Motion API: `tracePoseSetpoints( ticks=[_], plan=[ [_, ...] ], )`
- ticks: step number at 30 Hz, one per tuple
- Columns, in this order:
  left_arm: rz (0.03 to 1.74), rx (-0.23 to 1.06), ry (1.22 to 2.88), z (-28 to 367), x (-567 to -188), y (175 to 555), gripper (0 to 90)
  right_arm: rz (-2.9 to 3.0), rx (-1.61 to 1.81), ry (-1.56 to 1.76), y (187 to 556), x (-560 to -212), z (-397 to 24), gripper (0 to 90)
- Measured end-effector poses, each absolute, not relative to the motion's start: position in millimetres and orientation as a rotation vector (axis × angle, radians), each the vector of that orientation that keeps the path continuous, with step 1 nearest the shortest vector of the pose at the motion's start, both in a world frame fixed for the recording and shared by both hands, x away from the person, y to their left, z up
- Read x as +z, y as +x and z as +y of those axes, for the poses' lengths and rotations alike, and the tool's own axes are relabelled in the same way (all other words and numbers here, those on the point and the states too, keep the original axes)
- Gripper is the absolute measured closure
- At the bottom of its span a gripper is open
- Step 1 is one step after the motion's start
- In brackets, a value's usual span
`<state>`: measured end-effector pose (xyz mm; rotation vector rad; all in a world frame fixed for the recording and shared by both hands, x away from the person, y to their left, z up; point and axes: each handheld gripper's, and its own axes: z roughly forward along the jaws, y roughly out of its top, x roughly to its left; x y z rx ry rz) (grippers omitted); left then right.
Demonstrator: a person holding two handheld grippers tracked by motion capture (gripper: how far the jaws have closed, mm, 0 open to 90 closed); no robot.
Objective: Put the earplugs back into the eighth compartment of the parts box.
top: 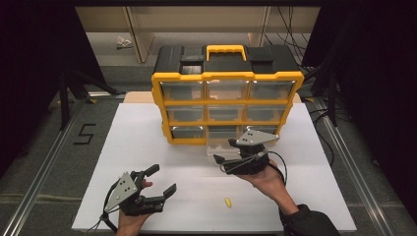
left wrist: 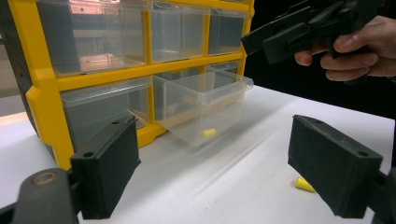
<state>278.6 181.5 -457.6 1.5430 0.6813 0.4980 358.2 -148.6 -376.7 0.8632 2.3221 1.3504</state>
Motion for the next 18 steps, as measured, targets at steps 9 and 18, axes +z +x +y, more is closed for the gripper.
tracePoseSetpoints(
  ticks=[9,18],
  plan=[
    [0.682,0.497,1.543,181,-458,279,16.0,2.404,1.282,0.825,349,-384,-144,25.9],
    [0.681,0.498,1.544,181,-458,279,16.0,2.48,1.197,0.797,340,-397,-141,25.0]
  ],
)
